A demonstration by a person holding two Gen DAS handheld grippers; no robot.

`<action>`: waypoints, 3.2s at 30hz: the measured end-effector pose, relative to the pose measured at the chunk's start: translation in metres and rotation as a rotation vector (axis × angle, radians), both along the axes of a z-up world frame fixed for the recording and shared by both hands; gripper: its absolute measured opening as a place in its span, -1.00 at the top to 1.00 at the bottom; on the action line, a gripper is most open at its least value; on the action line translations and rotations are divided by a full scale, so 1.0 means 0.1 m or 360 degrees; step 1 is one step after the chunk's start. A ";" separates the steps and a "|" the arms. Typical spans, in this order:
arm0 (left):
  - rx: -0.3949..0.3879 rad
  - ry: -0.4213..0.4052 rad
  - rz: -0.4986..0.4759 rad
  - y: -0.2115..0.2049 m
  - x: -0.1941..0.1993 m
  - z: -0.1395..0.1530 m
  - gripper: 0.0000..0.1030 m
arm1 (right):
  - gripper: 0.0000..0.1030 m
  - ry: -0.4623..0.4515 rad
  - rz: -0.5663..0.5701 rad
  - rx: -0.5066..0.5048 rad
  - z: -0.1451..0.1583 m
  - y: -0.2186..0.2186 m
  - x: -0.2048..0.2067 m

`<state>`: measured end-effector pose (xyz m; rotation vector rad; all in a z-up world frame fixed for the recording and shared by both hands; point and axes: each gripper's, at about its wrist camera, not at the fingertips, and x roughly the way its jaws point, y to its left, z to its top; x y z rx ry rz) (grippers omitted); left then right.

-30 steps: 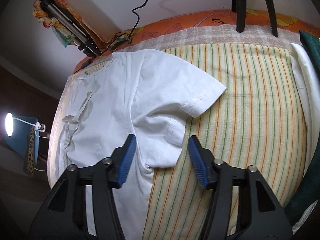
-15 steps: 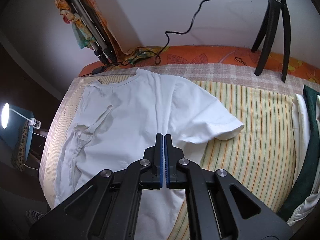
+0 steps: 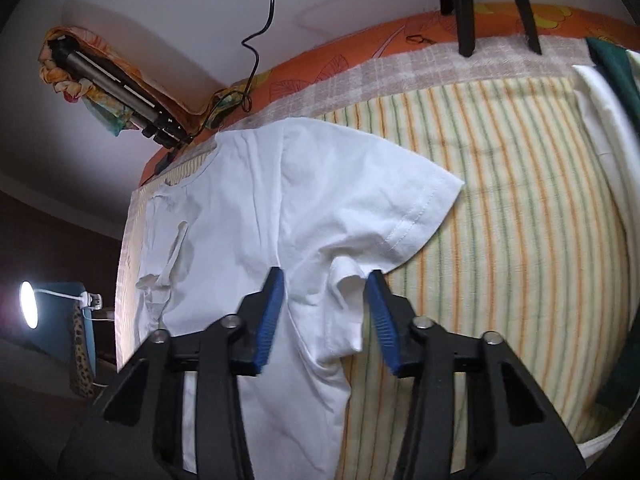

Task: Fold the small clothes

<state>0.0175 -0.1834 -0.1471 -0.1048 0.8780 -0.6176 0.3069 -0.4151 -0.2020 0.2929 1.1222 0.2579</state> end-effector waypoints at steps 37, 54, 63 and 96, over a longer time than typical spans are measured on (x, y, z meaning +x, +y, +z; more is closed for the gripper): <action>0.0028 0.0047 0.0393 1.27 -0.12 0.03 0.33 | 0.16 -0.0308 0.0437 -0.0105 0.68 1.29 0.11; 0.0078 0.0018 0.0447 1.53 0.01 0.13 0.34 | 0.66 -0.0002 0.0353 -0.0225 0.07 0.97 0.49; 0.0069 0.0018 0.0406 1.50 0.09 0.07 0.36 | 0.11 -0.0139 0.0443 -0.0490 0.48 1.29 0.41; -0.0030 0.0057 0.0482 1.78 0.18 -0.02 0.39 | 0.94 -0.0106 0.0722 -0.0523 -0.06 2.58 1.01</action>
